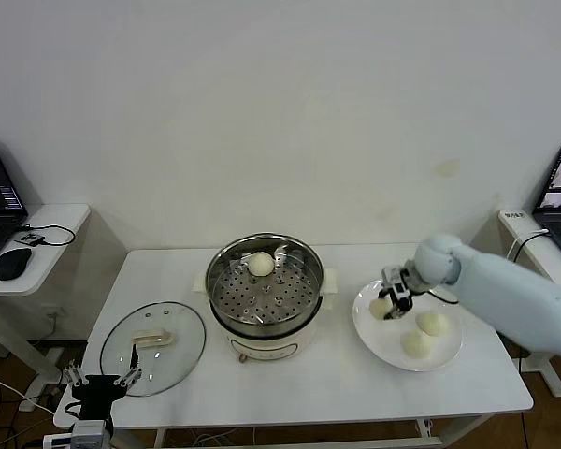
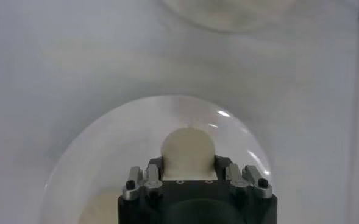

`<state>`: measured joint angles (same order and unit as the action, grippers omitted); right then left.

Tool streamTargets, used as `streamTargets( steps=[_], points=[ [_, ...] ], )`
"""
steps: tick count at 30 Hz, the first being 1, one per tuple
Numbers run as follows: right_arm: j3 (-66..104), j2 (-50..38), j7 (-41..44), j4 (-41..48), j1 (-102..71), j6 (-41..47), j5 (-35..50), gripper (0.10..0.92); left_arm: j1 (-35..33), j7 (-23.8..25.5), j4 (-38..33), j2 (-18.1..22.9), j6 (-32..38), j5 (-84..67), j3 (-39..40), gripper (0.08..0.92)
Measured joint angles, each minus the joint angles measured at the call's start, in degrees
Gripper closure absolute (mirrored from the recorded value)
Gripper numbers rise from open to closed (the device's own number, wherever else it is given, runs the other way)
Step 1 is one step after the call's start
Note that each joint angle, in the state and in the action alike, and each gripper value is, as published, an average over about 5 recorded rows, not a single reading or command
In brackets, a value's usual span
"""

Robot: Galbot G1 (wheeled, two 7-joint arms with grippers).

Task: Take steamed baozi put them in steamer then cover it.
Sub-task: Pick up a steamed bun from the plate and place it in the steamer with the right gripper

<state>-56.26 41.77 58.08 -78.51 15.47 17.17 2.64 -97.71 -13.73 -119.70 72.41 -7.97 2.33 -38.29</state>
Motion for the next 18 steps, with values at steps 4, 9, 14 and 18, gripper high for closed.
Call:
streamTargets(
  steps=[4, 9, 14, 18],
  points=[
    [-3.8, 1.2, -0.6, -1.5, 7.3, 1.2, 4.3, 0.480, 0.4, 0.1, 0.2, -0.2, -0.1, 0.0, 0.3, 0.177],
    [-7.3, 5.2, -2.2, -1.8, 14.1, 3.5, 10.5, 0.475, 0.8, 0.0, 0.4, -0.3, 0.1, 0.3, 0.2, 0.177],
    [-9.0, 12.0, -4.8, -0.5, 16.7, 6.7, 16.7, 0.474, 0.5, -0.2, 0.5, -0.3, 0.5, 0.6, -0.3, 0.177],
    [-10.0, 18.3, -6.8, 1.3, 16.9, 9.5, 20.3, 0.474, 0.1, -0.3, 0.6, -0.3, 0.6, 0.6, -0.9, 0.177]
  ],
)
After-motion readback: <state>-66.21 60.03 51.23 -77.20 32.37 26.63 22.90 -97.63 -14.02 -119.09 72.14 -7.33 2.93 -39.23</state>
